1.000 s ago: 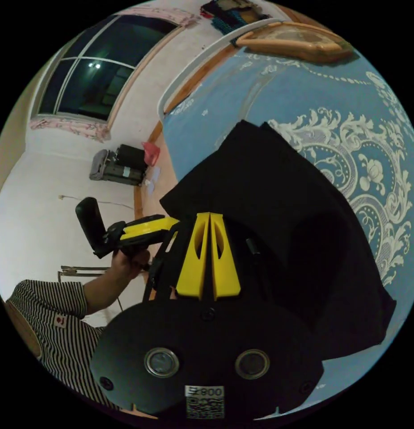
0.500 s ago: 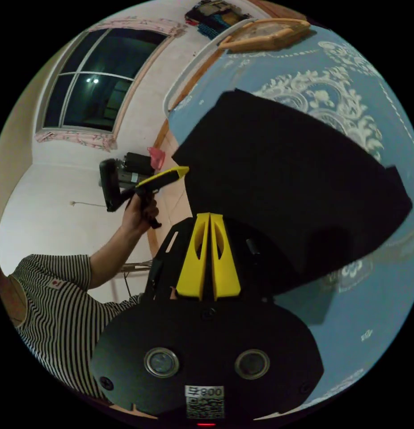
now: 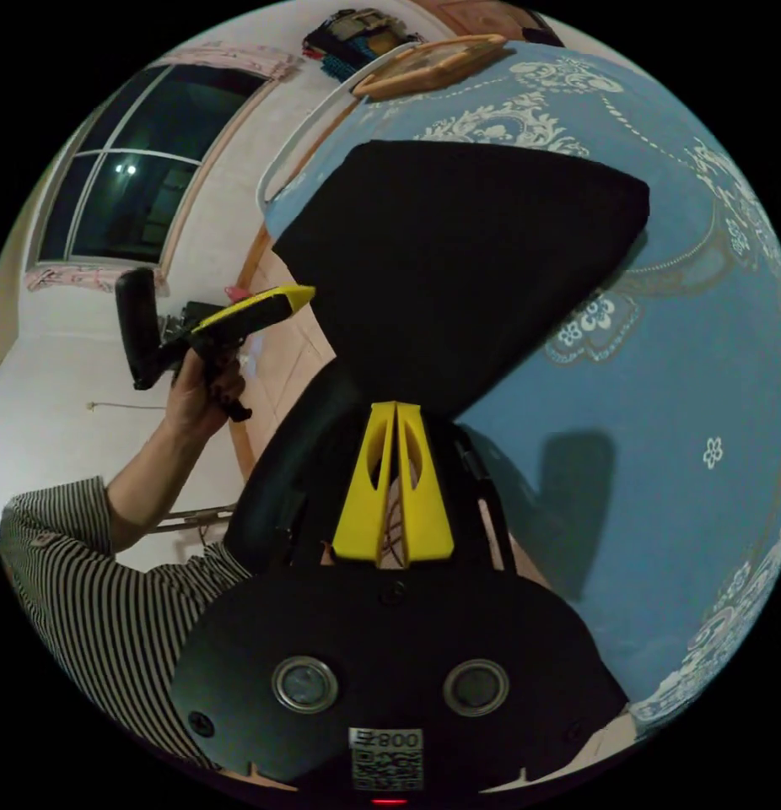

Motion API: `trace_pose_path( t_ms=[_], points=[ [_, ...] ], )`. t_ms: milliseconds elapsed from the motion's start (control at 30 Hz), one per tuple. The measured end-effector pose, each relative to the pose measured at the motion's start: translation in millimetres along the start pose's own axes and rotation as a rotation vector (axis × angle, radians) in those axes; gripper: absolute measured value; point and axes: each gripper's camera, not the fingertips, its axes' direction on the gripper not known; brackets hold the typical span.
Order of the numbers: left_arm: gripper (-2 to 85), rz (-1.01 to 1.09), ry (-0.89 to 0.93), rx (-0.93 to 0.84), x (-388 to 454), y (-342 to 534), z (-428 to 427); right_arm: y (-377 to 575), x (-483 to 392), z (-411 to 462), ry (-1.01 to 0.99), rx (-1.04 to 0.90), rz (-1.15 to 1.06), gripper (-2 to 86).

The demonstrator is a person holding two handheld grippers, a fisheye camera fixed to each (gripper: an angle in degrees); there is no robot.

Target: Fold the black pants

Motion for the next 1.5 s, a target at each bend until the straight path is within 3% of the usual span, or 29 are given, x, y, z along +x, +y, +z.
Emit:
trace_pose_path(
  t_ms=[267,533,733,933,1133,1500],
  points=[
    [0.1,-0.017,0.025,-0.037,13,-6,17,33,20,8,0.097,-0.040,-0.040,0.1],
    [0.1,0.036,-0.125,-0.070,38,-13,41,65,37,12,0.251,-0.055,-0.117,0.1],
    [0.4,-0.010,-0.023,-0.071,20,-17,53,89,63,9,0.309,-0.058,-0.158,0.4],
    [2.6,-0.117,0.199,-0.024,-10,-6,53,115,116,-11,0.136,-0.039,-0.085,2.5],
    [9.2,-0.209,0.454,-0.072,-38,16,79,170,211,-47,-0.247,0.153,0.198,8.2],
    [8.6,-0.190,0.575,-0.169,-53,-18,125,214,311,-40,-0.596,0.175,0.386,8.2]
  ],
)
